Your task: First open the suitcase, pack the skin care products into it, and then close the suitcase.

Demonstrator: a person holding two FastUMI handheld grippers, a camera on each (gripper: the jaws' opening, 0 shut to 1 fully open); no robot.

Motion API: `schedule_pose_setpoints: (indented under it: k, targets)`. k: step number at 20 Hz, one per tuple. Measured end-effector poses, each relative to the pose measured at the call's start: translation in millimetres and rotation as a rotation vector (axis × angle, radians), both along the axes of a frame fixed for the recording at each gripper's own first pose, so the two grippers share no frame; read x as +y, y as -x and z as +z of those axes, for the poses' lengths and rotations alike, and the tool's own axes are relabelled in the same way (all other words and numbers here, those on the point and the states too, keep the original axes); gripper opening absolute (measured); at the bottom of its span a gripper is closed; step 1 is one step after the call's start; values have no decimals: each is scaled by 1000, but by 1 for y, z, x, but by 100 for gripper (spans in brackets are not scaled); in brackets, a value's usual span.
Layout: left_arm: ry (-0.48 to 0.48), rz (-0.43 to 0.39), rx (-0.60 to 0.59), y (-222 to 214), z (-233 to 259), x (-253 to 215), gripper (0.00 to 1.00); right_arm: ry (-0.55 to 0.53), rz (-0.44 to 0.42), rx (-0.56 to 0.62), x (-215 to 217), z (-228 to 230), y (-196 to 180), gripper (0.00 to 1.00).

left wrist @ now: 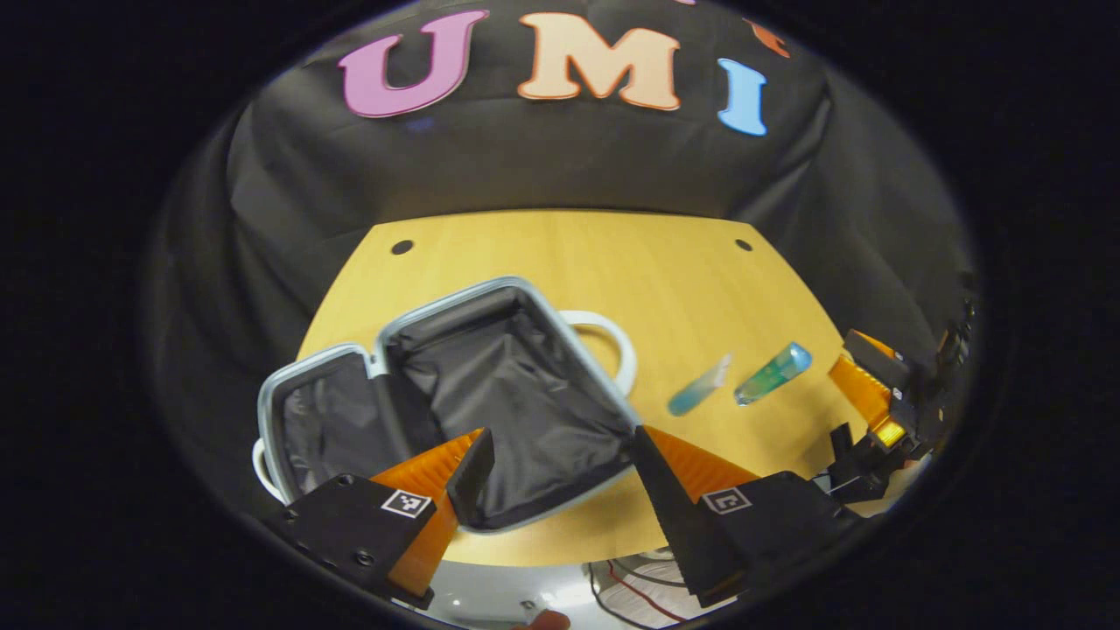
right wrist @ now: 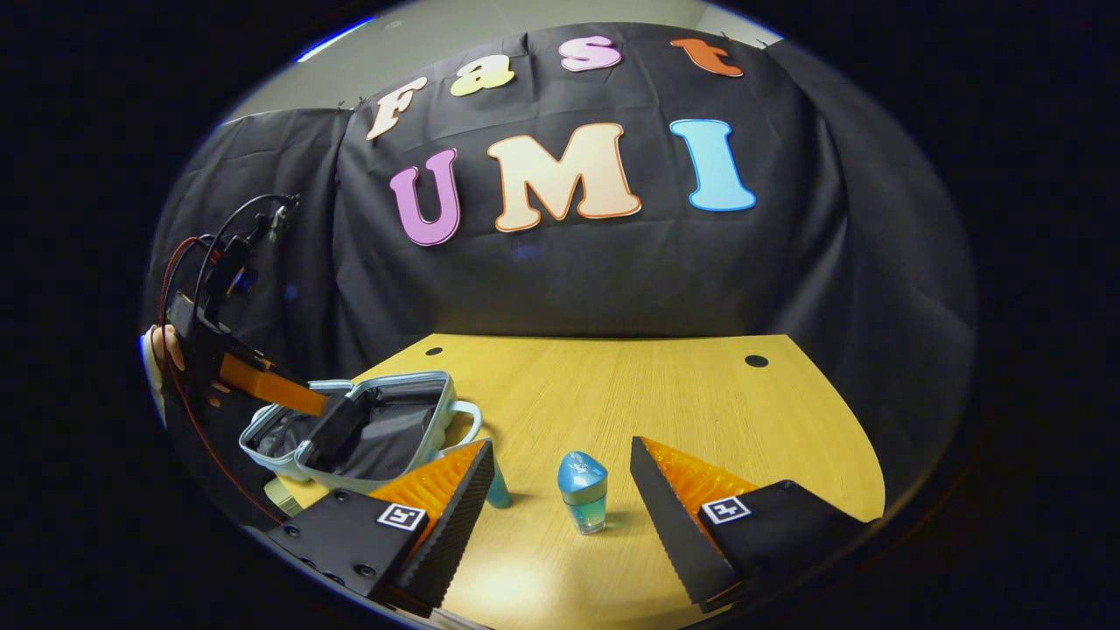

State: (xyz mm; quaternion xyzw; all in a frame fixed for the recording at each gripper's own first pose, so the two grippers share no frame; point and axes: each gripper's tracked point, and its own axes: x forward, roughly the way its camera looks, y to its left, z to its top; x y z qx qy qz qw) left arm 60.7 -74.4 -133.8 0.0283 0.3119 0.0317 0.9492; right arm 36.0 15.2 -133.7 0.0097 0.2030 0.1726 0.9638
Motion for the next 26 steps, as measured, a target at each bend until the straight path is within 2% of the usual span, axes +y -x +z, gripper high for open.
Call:
schedule_pose_setpoints:
  k: [6,9,14,15,16,18,19,20,22,24,26]
  targets:
    - [61,-30,-74,-42,-36,-71,96,-1,102,70,-6,-21,2,98]
    - [98,-16,-97,-66,-59,-94,96,-5,126,104,-10,-30,-2,98]
    - [116,25,-119,-102,-93,-110,96,-34,142,154,-15,-42,-10,98]
    - [123,37,-137,-108,-97,-111,94,-39,146,163,-14,-44,-11,98]
    - [137,46,-157,-114,-101,-113,96,-50,147,173,-14,-47,-13,98]
    - [146,73,-159,-123,-112,-110,89,-63,149,191,-15,-54,-16,98]
    - [135,84,-157,-127,-120,-104,82,-59,152,193,-13,-56,-15,98]
    - [121,91,-144,-129,-127,-100,71,-51,157,193,-12,-58,-15,94]
    - [104,94,-131,-131,-133,-97,43,-26,166,198,-11,-67,-14,98]
    - [103,83,-144,-132,-130,-94,32,-15,174,199,-5,-73,-14,98]
    - [142,95,-137,-131,-129,-91,28,-10,175,201,-2,-81,-14,98]
